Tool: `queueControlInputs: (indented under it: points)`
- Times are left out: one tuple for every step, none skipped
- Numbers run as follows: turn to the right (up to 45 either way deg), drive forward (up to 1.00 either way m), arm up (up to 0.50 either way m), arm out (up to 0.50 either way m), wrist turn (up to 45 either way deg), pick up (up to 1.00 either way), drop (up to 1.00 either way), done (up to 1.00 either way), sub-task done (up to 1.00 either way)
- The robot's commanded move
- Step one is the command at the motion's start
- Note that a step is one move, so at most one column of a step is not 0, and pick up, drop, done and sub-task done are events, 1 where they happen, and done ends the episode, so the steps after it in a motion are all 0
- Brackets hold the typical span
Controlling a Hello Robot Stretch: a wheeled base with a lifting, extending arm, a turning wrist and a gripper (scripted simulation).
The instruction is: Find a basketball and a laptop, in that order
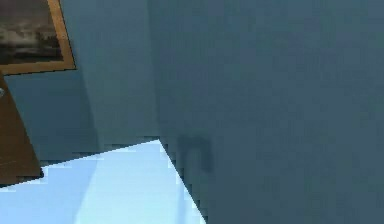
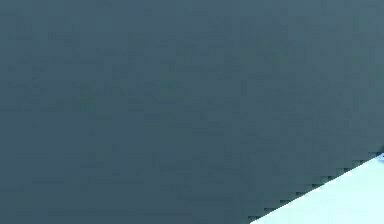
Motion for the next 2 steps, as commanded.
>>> queueControlInputs:
  points:
    - [-21.0,0.00,0.00,0.00,0.0,0.00,0.00,0.00,0.00]
    - [0.0,0.70,0.00,0.00,0.0,0.00,0.00,0.00,0.00]
